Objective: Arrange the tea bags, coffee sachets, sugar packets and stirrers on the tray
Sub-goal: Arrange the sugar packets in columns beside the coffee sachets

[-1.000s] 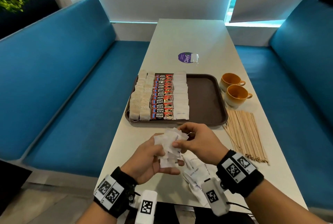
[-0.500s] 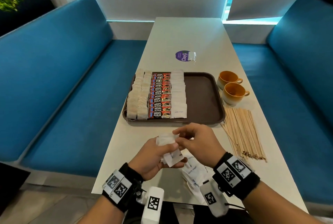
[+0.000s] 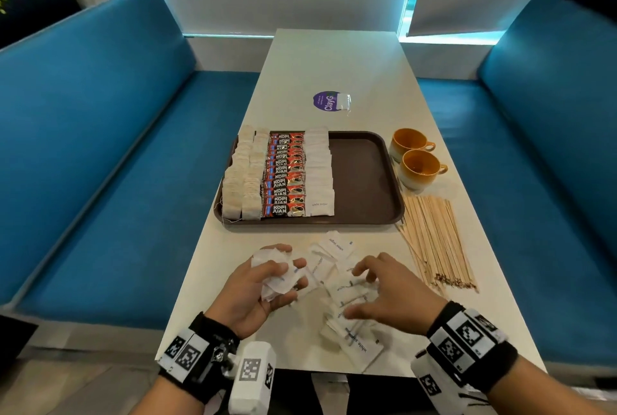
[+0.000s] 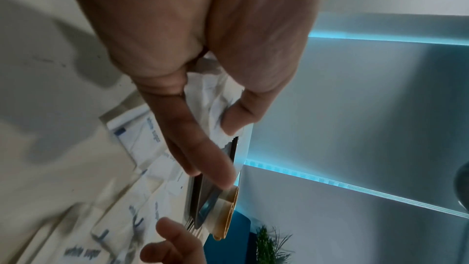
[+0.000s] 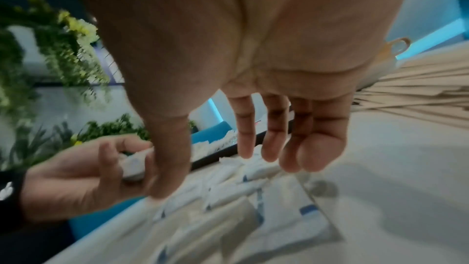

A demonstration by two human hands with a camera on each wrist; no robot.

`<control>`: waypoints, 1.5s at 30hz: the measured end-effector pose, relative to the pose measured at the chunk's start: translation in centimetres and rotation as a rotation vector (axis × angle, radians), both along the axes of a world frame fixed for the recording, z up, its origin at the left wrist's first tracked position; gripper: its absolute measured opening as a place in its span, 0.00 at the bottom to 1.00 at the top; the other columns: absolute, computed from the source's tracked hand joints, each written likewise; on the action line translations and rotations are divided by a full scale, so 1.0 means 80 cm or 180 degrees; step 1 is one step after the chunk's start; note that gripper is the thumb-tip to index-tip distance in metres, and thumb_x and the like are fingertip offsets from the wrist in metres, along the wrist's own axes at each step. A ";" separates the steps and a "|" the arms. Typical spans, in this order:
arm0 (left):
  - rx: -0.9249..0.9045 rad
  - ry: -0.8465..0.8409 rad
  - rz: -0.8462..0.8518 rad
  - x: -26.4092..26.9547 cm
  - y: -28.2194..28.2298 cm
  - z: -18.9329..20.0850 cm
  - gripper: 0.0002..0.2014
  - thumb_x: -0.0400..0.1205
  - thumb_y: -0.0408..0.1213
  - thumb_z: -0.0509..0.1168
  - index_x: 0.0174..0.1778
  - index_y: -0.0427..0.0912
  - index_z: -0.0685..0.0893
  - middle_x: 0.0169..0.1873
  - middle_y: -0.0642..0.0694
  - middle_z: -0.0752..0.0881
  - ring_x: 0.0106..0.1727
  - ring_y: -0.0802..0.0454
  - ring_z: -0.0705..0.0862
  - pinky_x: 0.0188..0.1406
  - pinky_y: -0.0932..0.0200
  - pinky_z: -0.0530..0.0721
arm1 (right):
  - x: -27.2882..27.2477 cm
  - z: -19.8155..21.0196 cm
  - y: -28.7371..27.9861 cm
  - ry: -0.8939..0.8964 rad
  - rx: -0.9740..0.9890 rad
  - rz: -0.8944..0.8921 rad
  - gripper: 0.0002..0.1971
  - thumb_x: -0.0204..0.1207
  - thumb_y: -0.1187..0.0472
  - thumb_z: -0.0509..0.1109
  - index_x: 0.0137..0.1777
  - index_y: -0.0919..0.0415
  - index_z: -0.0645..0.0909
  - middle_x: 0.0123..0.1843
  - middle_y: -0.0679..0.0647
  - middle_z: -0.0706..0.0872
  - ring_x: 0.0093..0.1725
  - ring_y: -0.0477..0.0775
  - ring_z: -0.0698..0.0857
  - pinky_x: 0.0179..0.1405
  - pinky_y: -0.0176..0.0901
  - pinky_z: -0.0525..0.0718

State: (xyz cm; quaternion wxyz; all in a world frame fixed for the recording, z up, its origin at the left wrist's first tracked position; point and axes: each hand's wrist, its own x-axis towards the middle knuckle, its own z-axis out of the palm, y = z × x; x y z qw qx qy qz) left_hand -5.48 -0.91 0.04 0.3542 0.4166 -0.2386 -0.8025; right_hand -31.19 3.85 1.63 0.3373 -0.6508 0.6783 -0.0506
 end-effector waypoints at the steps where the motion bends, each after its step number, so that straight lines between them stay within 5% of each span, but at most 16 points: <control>1: -0.0015 -0.0015 0.0019 0.002 0.000 -0.002 0.17 0.83 0.23 0.61 0.64 0.42 0.84 0.55 0.34 0.90 0.49 0.33 0.88 0.26 0.57 0.89 | 0.002 -0.005 0.002 0.0110 0.0038 0.0167 0.42 0.56 0.31 0.85 0.70 0.39 0.74 0.62 0.41 0.72 0.61 0.45 0.76 0.62 0.43 0.82; 5: -0.0025 -0.0130 0.0066 0.004 0.001 -0.004 0.21 0.84 0.23 0.58 0.67 0.46 0.85 0.50 0.33 0.90 0.49 0.30 0.89 0.26 0.55 0.90 | 0.018 -0.012 0.003 0.0444 -0.0061 0.1031 0.42 0.53 0.39 0.88 0.68 0.36 0.74 0.65 0.41 0.68 0.64 0.48 0.66 0.64 0.46 0.80; 10: -0.0044 -0.0205 0.0033 0.011 0.004 -0.002 0.20 0.83 0.22 0.59 0.68 0.42 0.84 0.50 0.32 0.89 0.49 0.30 0.89 0.28 0.53 0.91 | 0.026 -0.018 -0.002 0.0554 -0.0152 0.1486 0.32 0.62 0.48 0.85 0.65 0.39 0.77 0.66 0.41 0.71 0.63 0.50 0.69 0.60 0.50 0.83; 20: -0.0070 -0.0037 -0.0084 0.010 0.012 -0.004 0.22 0.82 0.21 0.60 0.69 0.43 0.84 0.51 0.30 0.88 0.50 0.28 0.86 0.39 0.46 0.92 | 0.024 -0.018 -0.015 0.0246 -0.0539 0.1056 0.09 0.82 0.47 0.69 0.60 0.43 0.85 0.58 0.42 0.79 0.60 0.47 0.78 0.60 0.46 0.81; 26: -0.0102 0.0022 -0.0191 0.001 0.012 0.000 0.24 0.81 0.16 0.53 0.65 0.38 0.84 0.55 0.26 0.86 0.51 0.26 0.87 0.47 0.40 0.93 | 0.012 -0.008 -0.029 -0.0358 -0.0735 0.0377 0.03 0.81 0.51 0.74 0.48 0.47 0.88 0.45 0.42 0.83 0.47 0.43 0.82 0.52 0.46 0.83; 30: -0.0026 0.0098 -0.0193 -0.011 0.017 0.002 0.21 0.81 0.17 0.51 0.61 0.37 0.83 0.54 0.28 0.86 0.50 0.27 0.88 0.43 0.43 0.94 | 0.019 0.007 -0.031 -0.0916 -0.1094 -0.0169 0.02 0.79 0.53 0.78 0.46 0.48 0.88 0.42 0.42 0.87 0.44 0.42 0.84 0.45 0.33 0.81; 34: 0.0261 0.0476 -0.0201 -0.024 0.020 0.009 0.14 0.86 0.34 0.61 0.64 0.37 0.85 0.62 0.28 0.86 0.54 0.27 0.88 0.48 0.41 0.93 | 0.043 0.018 -0.028 -0.1297 -0.1426 -0.0215 0.02 0.79 0.57 0.78 0.47 0.49 0.89 0.42 0.41 0.85 0.45 0.43 0.84 0.42 0.26 0.77; 37: 0.0288 0.0601 -0.0136 -0.031 0.017 0.012 0.22 0.85 0.45 0.67 0.72 0.37 0.80 0.67 0.31 0.86 0.58 0.35 0.89 0.50 0.40 0.92 | 0.061 0.017 -0.026 -0.1184 -0.1187 0.0136 0.04 0.79 0.52 0.78 0.51 0.47 0.91 0.45 0.41 0.86 0.47 0.41 0.84 0.44 0.28 0.78; 43: 0.0053 0.0192 -0.0099 -0.021 0.008 0.001 0.20 0.83 0.22 0.64 0.70 0.40 0.79 0.63 0.27 0.86 0.54 0.29 0.90 0.39 0.46 0.93 | 0.038 0.026 -0.032 -0.1382 -0.0777 -0.0018 0.06 0.79 0.58 0.77 0.53 0.47 0.92 0.46 0.39 0.93 0.48 0.36 0.88 0.47 0.29 0.83; 45: 0.0058 0.0122 -0.0054 -0.013 0.005 -0.003 0.21 0.82 0.20 0.64 0.70 0.40 0.81 0.61 0.26 0.87 0.51 0.26 0.89 0.37 0.45 0.94 | 0.016 0.017 -0.041 -0.0903 -0.0933 -0.0305 0.06 0.78 0.56 0.79 0.51 0.44 0.90 0.47 0.37 0.91 0.49 0.37 0.87 0.48 0.30 0.81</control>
